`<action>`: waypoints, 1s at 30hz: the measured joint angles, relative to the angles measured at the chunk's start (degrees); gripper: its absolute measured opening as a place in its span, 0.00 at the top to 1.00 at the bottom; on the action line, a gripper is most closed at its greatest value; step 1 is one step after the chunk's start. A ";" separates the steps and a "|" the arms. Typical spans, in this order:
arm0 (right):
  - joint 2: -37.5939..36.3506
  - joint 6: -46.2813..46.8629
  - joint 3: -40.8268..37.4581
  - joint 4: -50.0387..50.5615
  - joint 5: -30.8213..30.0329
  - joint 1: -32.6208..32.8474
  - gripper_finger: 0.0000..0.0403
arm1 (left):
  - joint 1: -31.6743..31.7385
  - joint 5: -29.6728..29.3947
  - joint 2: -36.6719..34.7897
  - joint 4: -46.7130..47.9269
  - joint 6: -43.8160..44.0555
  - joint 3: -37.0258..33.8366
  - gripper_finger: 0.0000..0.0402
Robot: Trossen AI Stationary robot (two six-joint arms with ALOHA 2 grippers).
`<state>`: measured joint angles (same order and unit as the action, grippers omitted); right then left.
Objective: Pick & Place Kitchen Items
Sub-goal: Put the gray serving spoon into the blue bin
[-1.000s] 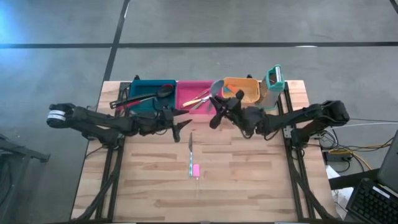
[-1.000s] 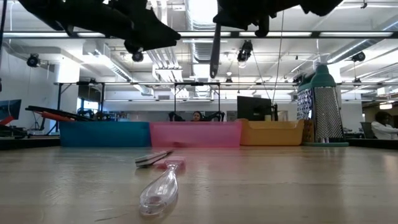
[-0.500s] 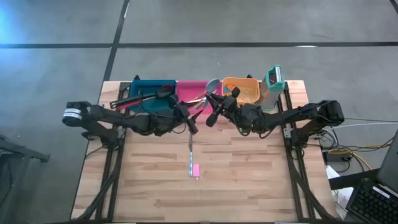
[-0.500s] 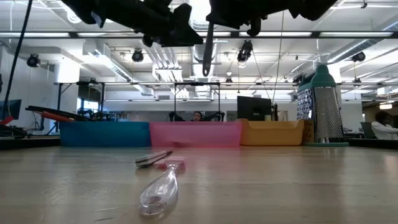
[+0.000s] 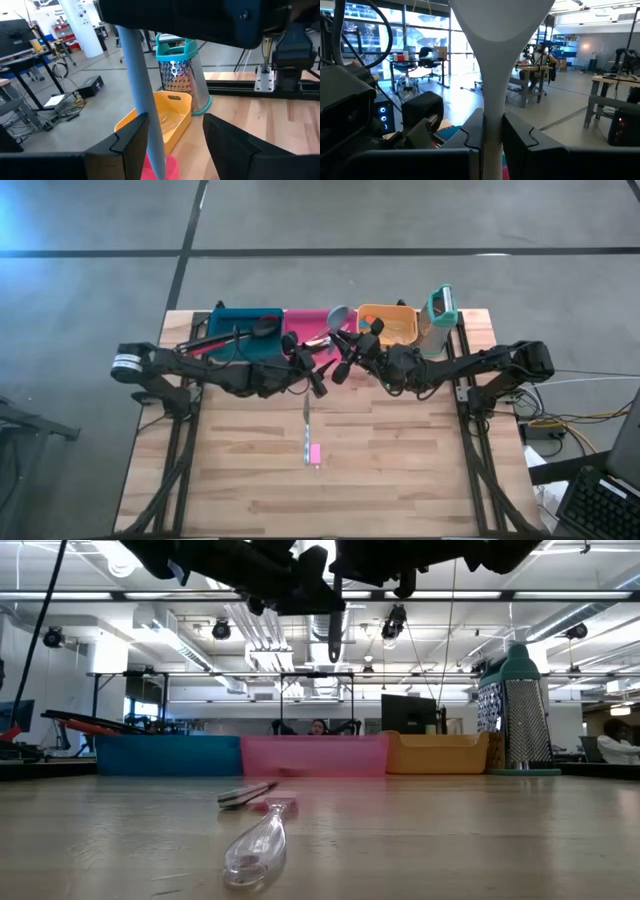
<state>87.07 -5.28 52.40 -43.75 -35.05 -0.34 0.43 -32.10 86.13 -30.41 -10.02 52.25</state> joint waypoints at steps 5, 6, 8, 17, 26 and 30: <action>0.00 -0.95 0.00 0.28 -0.96 0.02 0.92 | -0.01 -0.67 -0.41 1.05 -0.53 0.00 0.51; 0.00 -1.04 0.00 0.48 -1.34 0.08 0.92 | 0.00 -0.96 -0.65 1.77 -0.42 0.00 0.51; -0.02 -1.04 -0.01 1.41 -1.53 0.13 0.92 | -0.12 -1.42 -0.90 2.05 -0.32 0.02 0.51; 0.00 1.13 -0.02 1.56 0.25 0.22 0.92 | 0.25 -2.07 -0.94 1.21 -0.14 0.02 0.51; 0.00 1.90 -0.02 1.53 4.25 0.11 0.92 | 0.60 1.93 -0.81 0.43 0.80 0.02 0.51; 0.00 1.95 -0.02 1.51 5.65 0.07 0.92 | 0.66 3.08 -0.79 0.43 0.48 0.02 0.51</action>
<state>87.07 -3.33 52.38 -42.24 -29.41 -0.27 1.08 -29.02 85.34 -29.98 -9.54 52.27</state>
